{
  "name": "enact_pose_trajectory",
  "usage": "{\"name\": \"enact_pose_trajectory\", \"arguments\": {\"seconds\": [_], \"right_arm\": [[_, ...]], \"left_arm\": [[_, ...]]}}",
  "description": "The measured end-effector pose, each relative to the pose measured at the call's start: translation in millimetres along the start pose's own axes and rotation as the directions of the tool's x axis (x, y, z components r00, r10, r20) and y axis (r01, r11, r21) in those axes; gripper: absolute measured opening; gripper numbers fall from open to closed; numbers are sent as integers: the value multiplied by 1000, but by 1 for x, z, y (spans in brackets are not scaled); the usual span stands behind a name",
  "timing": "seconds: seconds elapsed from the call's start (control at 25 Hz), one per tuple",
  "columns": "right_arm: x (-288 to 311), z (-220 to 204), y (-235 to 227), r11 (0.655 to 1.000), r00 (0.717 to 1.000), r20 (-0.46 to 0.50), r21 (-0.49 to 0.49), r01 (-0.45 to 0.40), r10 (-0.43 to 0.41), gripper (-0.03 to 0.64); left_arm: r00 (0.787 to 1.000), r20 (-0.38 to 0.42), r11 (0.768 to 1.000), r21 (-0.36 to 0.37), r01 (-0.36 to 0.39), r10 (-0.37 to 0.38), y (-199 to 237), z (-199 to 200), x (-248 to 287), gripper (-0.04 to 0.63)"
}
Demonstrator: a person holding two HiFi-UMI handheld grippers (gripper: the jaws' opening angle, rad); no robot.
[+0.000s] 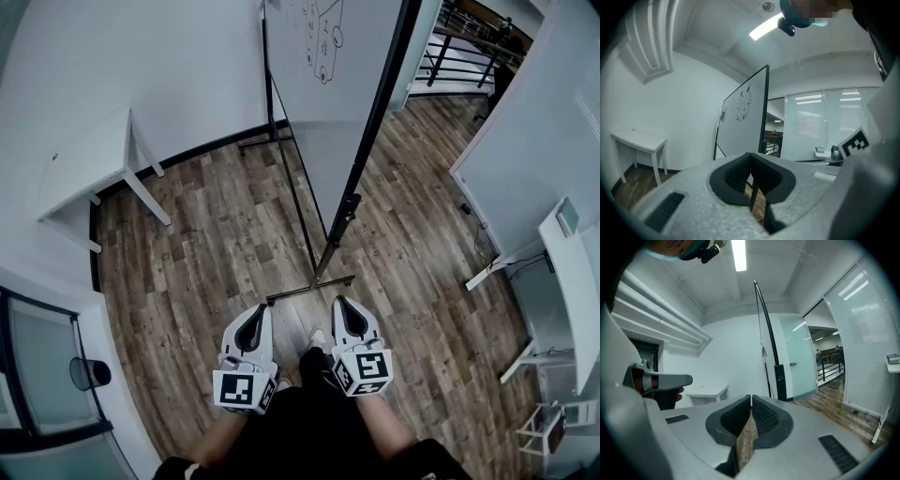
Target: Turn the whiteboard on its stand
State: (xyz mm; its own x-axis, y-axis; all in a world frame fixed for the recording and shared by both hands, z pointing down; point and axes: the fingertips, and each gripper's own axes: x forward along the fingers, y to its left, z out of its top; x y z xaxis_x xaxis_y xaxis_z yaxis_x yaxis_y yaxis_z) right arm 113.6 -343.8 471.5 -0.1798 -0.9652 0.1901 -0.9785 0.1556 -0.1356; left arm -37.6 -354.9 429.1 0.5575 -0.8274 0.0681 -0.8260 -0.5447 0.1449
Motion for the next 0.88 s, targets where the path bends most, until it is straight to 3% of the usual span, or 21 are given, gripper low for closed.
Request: {"name": "enact_pose_trajectory", "arguments": {"seconds": [0.56,0.88], "right_arm": [[89,0,-64,998,996,-53,-17,-66,65,17],[134,-10,-90,996,991,-108,-36,-85,80,130]], "left_arm": [[995,-3,995,2,-102,102,12,-3,83,12],[985,-11,985,-10,-174,174,23,-6,113,12]]}}
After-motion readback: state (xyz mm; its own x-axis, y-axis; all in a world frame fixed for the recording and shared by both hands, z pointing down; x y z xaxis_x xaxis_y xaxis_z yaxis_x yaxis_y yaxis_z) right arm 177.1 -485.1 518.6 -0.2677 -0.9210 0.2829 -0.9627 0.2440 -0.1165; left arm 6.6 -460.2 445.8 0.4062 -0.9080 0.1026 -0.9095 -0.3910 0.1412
